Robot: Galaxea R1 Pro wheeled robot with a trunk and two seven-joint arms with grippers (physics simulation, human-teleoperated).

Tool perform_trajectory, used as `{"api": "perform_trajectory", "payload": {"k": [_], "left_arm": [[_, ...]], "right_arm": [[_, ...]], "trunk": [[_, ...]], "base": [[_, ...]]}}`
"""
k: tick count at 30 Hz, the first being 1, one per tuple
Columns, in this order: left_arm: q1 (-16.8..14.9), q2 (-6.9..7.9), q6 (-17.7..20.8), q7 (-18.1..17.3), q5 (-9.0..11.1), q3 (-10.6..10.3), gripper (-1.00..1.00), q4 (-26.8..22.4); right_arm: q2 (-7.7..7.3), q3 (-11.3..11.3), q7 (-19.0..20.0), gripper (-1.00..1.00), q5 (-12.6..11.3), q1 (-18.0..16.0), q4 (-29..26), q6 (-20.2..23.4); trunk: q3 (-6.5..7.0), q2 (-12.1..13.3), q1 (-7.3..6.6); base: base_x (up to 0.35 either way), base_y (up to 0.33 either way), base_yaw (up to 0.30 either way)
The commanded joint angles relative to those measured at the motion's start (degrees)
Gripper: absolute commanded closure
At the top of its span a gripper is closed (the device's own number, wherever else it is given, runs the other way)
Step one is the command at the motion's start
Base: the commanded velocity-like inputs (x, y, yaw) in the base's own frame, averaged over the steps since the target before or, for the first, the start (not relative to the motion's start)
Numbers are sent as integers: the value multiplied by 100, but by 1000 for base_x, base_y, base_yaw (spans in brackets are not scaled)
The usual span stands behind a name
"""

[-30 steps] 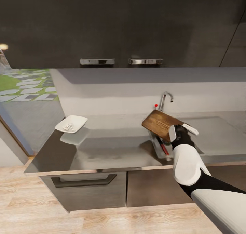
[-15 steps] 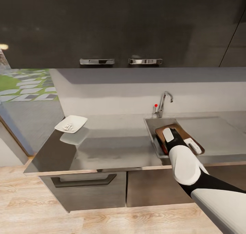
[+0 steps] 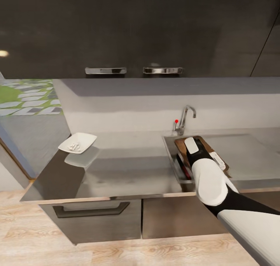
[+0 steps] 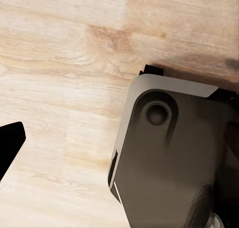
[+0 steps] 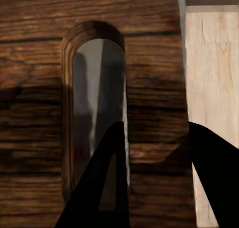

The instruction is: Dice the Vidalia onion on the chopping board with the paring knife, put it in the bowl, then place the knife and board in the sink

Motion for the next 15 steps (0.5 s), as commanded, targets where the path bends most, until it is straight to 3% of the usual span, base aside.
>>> {"api": "perform_trajectory", "payload": {"k": [1, 7, 15], "left_arm": [[-8, -3, -32, 0, 35, -48, -100, 18], [-8, -3, -29, 0, 35, -48, -100, 17], [-8, -3, -28, 0, 35, -48, -100, 18]], "right_arm": [[4, 23, -13, 100, -48, -6, -8, 16], [4, 106, -9, 100, -319, -12, -1, 22], [4, 116, -3, 100, -361, -7, -1, 19]], "trunk": [[-13, -11, 5], [-13, -11, 5], [-13, -11, 5]], "base": [[175, 111, 0], [142, 104, 0], [14, 9, 0]]}}
